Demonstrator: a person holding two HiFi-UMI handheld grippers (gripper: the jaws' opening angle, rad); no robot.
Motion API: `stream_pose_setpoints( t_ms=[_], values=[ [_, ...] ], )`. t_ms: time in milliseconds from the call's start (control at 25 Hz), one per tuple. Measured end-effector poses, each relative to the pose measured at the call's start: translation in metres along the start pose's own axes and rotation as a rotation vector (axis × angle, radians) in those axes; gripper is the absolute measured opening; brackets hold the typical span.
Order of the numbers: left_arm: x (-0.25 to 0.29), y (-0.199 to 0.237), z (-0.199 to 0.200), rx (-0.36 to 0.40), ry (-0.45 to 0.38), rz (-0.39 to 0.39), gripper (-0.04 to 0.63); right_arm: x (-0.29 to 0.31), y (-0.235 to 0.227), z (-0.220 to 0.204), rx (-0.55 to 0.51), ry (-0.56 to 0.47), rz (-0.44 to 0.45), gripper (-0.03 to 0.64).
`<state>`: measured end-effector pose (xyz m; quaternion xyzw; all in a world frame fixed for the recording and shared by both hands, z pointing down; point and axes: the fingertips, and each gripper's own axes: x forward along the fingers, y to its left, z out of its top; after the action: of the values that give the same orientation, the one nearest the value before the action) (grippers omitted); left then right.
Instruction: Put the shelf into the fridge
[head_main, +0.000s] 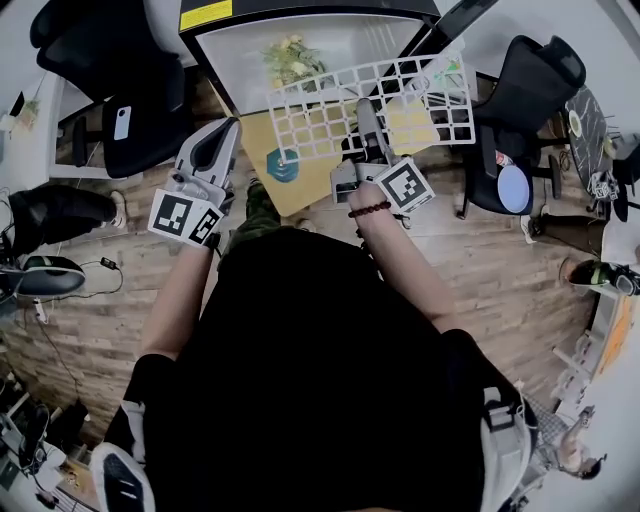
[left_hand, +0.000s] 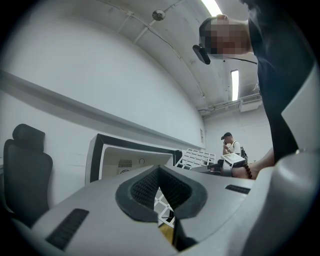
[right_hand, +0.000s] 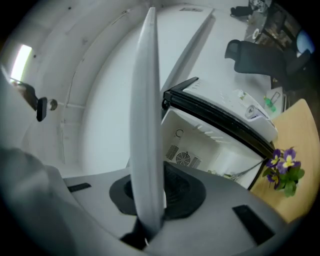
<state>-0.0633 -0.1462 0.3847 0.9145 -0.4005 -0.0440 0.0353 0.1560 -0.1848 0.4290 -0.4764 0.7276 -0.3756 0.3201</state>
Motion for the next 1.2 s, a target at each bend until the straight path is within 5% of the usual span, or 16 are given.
stream_pose_setpoints(
  t_ms=[320, 1200],
  values=[
    [-0.001, 0.013, 0.006, 0.015, 0.005, 0.009, 0.018, 0.008, -0.018, -0.018, 0.244, -0.042, -0.046, 0.048],
    [-0.017, 0.044, 0.007, 0.015, 0.014, 0.066, 0.018, 0.043, -0.04, -0.056, 0.54, -0.067, -0.096, 0.048]
  ],
)
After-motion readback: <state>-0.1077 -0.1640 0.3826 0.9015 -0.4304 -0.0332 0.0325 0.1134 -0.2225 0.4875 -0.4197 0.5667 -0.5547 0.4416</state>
